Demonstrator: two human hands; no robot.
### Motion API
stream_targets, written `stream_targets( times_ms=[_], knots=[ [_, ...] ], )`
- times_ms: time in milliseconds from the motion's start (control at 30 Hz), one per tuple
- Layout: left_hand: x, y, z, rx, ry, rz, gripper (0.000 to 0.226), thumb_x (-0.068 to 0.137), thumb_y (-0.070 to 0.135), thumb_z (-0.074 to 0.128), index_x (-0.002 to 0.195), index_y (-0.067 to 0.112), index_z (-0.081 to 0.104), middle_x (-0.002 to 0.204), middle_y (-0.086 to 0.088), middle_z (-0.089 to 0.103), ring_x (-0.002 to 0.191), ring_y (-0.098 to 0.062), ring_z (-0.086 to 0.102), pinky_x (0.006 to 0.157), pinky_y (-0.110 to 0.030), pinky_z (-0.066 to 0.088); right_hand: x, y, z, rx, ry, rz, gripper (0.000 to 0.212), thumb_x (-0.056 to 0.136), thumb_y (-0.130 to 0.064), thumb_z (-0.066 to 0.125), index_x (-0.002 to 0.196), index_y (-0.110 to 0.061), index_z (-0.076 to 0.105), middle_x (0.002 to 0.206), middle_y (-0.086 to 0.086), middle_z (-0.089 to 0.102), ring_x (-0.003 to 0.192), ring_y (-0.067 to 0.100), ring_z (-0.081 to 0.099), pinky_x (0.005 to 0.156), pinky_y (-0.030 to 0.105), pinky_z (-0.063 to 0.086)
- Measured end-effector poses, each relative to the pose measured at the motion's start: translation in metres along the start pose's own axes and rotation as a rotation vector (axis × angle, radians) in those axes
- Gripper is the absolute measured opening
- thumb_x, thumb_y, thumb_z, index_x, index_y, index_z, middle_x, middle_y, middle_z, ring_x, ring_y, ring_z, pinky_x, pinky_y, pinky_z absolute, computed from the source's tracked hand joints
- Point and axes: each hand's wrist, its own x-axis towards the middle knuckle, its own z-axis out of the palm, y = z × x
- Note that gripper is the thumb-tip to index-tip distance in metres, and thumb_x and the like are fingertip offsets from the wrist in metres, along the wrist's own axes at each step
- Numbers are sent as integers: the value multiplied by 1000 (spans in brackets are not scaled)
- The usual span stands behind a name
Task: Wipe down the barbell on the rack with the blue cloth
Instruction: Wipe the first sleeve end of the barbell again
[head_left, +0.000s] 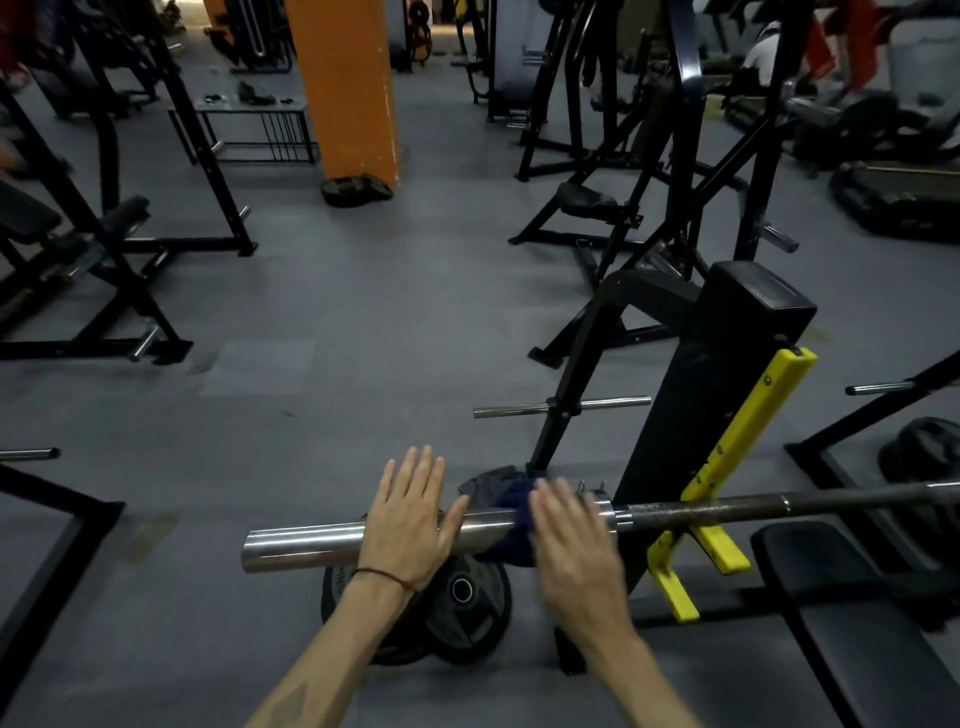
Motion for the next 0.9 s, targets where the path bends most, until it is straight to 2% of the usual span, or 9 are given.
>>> stream_targets(
  times_ms=[67, 167, 233, 333, 433, 500, 667, 800, 900],
  knots=[
    [-18, -3, 6, 2, 45, -1, 72, 105, 56, 18, 145, 5, 52, 154, -13, 46, 145, -30, 40, 119, -49, 22, -9, 22, -9, -55, 16, 112, 47, 104, -23, 40, 146, -5, 50, 156, 11, 45, 149, 33, 33, 125, 52, 19],
    [-30, 0, 12, 24, 81, 0, 70, 105, 53, 23, 147, 3, 49, 156, -14, 43, 148, -31, 36, 119, -52, 23, -13, -23, 1, 116, 57, 197, 49, 101, -18, 42, 147, -3, 48, 159, 13, 40, 151, 32, 31, 126, 47, 16],
    [-24, 1, 13, 31, 86, 1, 71, 106, 53, 21, 146, 3, 50, 154, -15, 45, 147, -31, 37, 120, -52, 24, -14, -58, 13, 195, 24, 30, 49, 100, -12, 46, 147, 0, 48, 160, 14, 39, 151, 31, 31, 126, 44, 21],
    [-15, -1, 11, 37, 71, 1, 72, 106, 56, 19, 147, 5, 49, 154, -14, 45, 147, -30, 36, 121, -50, 23, -5, -26, 7, 87, 23, -88, 49, 97, -6, 49, 146, -2, 50, 158, 13, 41, 151, 28, 32, 120, 50, 31],
    [-11, 0, 10, 34, 62, -38, 72, 105, 57, 21, 148, 7, 49, 154, -12, 46, 147, -29, 37, 121, -48, 21, -2, 30, -4, -62, 56, 121, 46, 98, -16, 54, 143, -7, 54, 153, 10, 49, 151, 33, 30, 123, 55, 22],
    [-8, 2, 8, 17, 53, -64, 73, 104, 58, 19, 146, 8, 52, 152, -12, 49, 145, -29, 40, 120, -48, 21, -2, 18, 1, -60, 48, 145, 54, 98, -19, 57, 150, -10, 45, 162, 9, 37, 154, 33, 21, 126, 53, 10],
    [-2, -3, 6, 22, 10, -31, 78, 104, 61, 14, 145, 7, 53, 152, -11, 49, 144, -27, 43, 120, -44, 20, -9, -54, 16, 54, 4, -106, 49, 102, -20, 47, 147, -3, 49, 161, 13, 36, 152, 30, 28, 125, 48, 18],
    [-11, -7, 5, 31, 67, -8, 73, 105, 58, 17, 145, 7, 52, 154, -13, 46, 147, -29, 38, 120, -48, 21, -3, 2, -5, -109, -26, 81, 46, 105, -27, 40, 144, -7, 54, 159, 12, 39, 152, 35, 26, 125, 55, 15],
    [-26, -2, 9, 26, 126, 30, 69, 107, 52, 20, 145, 5, 53, 155, -14, 44, 147, -31, 36, 119, -53, 25, -3, -29, -1, 3, -1, 163, 46, 108, -29, 34, 142, -8, 55, 157, 14, 42, 151, 35, 29, 124, 53, 19]
  ],
)
